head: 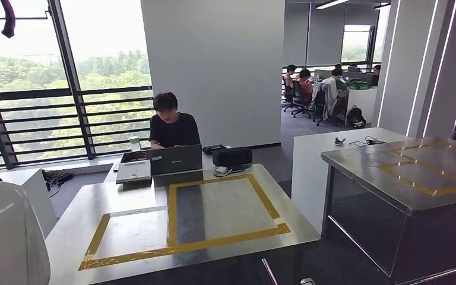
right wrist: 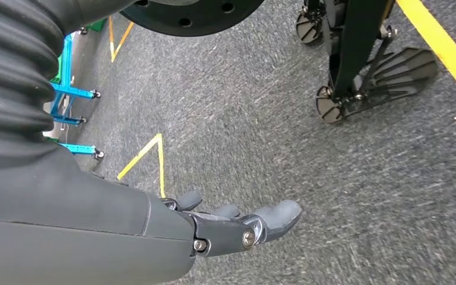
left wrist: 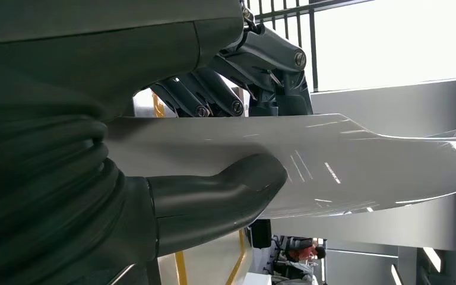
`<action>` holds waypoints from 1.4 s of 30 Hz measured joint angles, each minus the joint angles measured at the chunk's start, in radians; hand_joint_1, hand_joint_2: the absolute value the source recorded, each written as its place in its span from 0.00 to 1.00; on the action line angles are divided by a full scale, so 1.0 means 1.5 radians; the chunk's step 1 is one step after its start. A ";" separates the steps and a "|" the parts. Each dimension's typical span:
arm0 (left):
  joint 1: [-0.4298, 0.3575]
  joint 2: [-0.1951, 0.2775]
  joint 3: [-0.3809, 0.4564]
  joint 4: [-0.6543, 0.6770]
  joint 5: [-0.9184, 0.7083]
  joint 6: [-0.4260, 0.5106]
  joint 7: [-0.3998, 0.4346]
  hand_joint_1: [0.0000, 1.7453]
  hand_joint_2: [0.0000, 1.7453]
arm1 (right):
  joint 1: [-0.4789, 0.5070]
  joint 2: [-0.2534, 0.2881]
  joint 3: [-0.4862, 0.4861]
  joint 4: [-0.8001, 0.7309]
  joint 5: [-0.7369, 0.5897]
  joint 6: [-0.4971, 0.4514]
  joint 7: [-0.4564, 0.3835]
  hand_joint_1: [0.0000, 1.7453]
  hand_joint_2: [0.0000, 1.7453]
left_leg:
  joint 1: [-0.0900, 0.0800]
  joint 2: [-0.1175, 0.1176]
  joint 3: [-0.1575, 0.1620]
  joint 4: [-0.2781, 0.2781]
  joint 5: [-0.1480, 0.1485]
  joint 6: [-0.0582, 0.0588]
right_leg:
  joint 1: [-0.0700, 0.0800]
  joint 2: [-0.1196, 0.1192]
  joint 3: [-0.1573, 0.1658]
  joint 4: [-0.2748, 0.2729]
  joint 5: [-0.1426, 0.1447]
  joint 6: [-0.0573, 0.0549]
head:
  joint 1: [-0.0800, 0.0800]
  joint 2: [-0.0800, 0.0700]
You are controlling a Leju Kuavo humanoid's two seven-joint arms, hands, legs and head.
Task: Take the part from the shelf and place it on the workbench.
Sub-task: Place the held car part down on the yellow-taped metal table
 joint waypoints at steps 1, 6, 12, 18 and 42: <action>0.000 0.000 0.000 0.000 -0.001 -0.001 0.000 1.00 1.00 | 0.000 0.000 0.000 0.000 0.000 0.000 0.000 0.00 1.00 | -0.001 0.001 -0.021 0.040 -0.016 0.001 | 0.001 -0.001 0.004 0.000 -0.003 -0.005 | -0.001 0.000; 0.005 0.000 0.000 0.008 -0.004 -0.001 -0.001 1.00 1.00 | 0.003 0.000 -0.002 0.000 0.000 0.000 -0.001 0.00 1.00 | -0.012 0.002 -0.107 0.144 -0.009 0.016 | 0.015 -0.003 0.032 0.000 -0.027 -0.015 | -0.002 0.000; 0.001 0.001 -0.001 0.017 -0.004 -0.001 -0.005 1.00 1.00 | 0.004 0.003 -0.004 0.001 -0.003 0.002 -0.005 0.00 1.00 | -0.031 0.002 -0.042 -0.014 0.059 0.046 | 0.020 -0.003 0.064 -0.005 -0.052 0.001 | -0.001 0.000; -0.004 0.004 -0.002 0.024 0.010 0.001 -0.012 1.00 1.00 | 0.005 0.003 -0.006 0.001 -0.007 0.003 -0.012 0.00 1.00 | -0.025 -0.001 0.009 -0.034 0.031 0.060 | 0.017 -0.002 -0.049 0.163 -0.064 0.020 | 0.002 0.001; 0.029 0.005 -0.008 0.017 0.020 0.023 -0.023 1.00 1.00 | 0.014 -0.003 -0.009 0.001 -0.002 0.004 -0.017 0.00 1.00 | -0.019 0.009 -0.056 -0.010 0.068 0.028 | 0.017 -0.001 0.082 -0.011 -0.062 0.002 | -0.002 0.001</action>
